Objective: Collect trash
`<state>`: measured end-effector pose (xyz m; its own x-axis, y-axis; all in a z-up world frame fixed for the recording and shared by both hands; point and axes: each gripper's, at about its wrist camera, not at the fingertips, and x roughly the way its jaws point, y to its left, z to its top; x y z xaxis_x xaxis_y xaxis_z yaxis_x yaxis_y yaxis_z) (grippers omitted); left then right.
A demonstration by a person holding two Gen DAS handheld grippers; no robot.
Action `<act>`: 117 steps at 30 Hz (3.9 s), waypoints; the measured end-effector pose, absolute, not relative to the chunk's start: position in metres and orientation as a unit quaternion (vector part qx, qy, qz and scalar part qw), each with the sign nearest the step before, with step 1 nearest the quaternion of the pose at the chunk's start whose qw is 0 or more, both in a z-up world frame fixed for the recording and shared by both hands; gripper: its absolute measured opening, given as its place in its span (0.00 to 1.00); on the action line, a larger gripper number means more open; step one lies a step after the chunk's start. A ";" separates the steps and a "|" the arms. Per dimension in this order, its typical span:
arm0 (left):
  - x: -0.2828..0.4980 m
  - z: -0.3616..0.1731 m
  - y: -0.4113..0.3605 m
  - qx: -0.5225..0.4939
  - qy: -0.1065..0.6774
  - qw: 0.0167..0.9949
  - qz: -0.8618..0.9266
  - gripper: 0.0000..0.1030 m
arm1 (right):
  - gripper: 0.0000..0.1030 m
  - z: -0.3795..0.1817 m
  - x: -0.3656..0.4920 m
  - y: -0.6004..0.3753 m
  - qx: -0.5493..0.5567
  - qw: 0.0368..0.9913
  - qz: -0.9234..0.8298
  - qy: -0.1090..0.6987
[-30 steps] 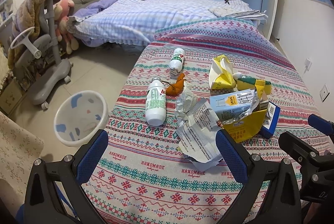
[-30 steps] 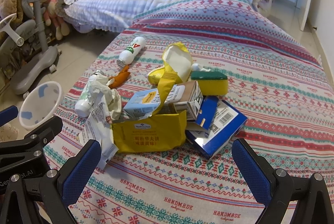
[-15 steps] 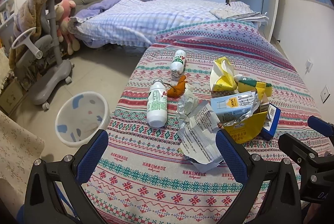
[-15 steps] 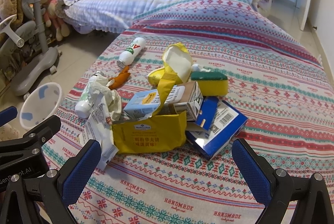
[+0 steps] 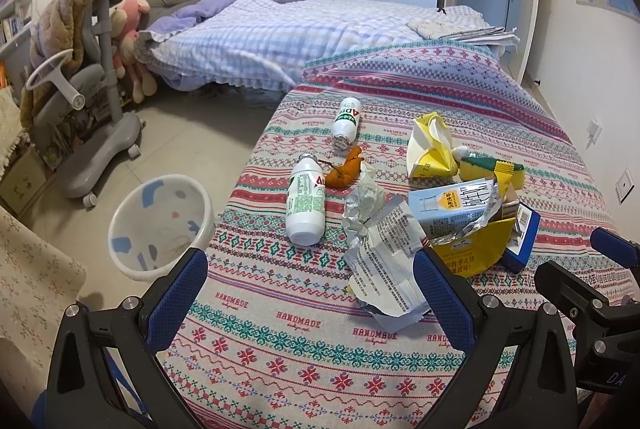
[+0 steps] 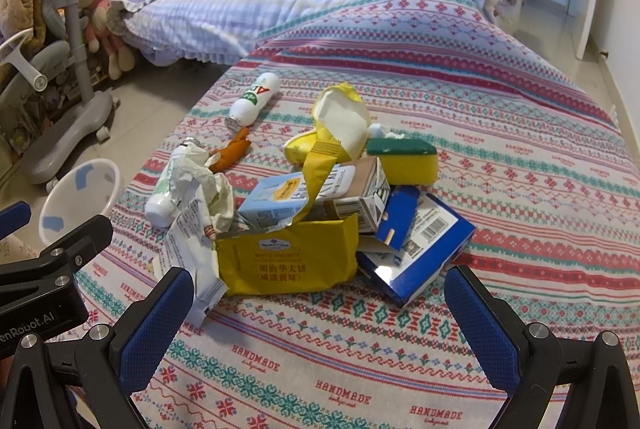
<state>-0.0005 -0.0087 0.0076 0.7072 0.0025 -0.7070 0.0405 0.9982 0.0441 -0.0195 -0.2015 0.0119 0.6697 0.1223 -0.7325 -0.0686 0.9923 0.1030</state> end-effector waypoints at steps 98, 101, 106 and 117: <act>0.132 -0.061 0.256 -0.273 0.532 0.801 0.041 0.02 | 0.29 0.014 0.032 -0.199 0.252 0.881 0.104 0.385; 0.135 -0.074 0.262 -0.302 0.544 0.783 0.024 0.03 | 0.29 0.013 0.041 -0.150 0.228 0.879 0.144 0.392; 0.133 -0.081 0.286 -0.329 0.534 0.777 0.052 0.17 | 0.29 0.002 0.062 -0.059 0.191 0.867 0.195 0.418; 0.104 -0.064 0.335 -0.405 0.463 0.784 0.083 0.61 | 0.30 -0.020 0.121 0.073 0.138 0.853 0.237 0.445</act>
<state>0.1038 0.3350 -0.0645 0.5566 -0.2448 -0.7939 -0.5055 0.6585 -0.5575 0.1206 0.0725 -0.0200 0.4917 0.5266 -0.6935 -0.2810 0.8498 0.4460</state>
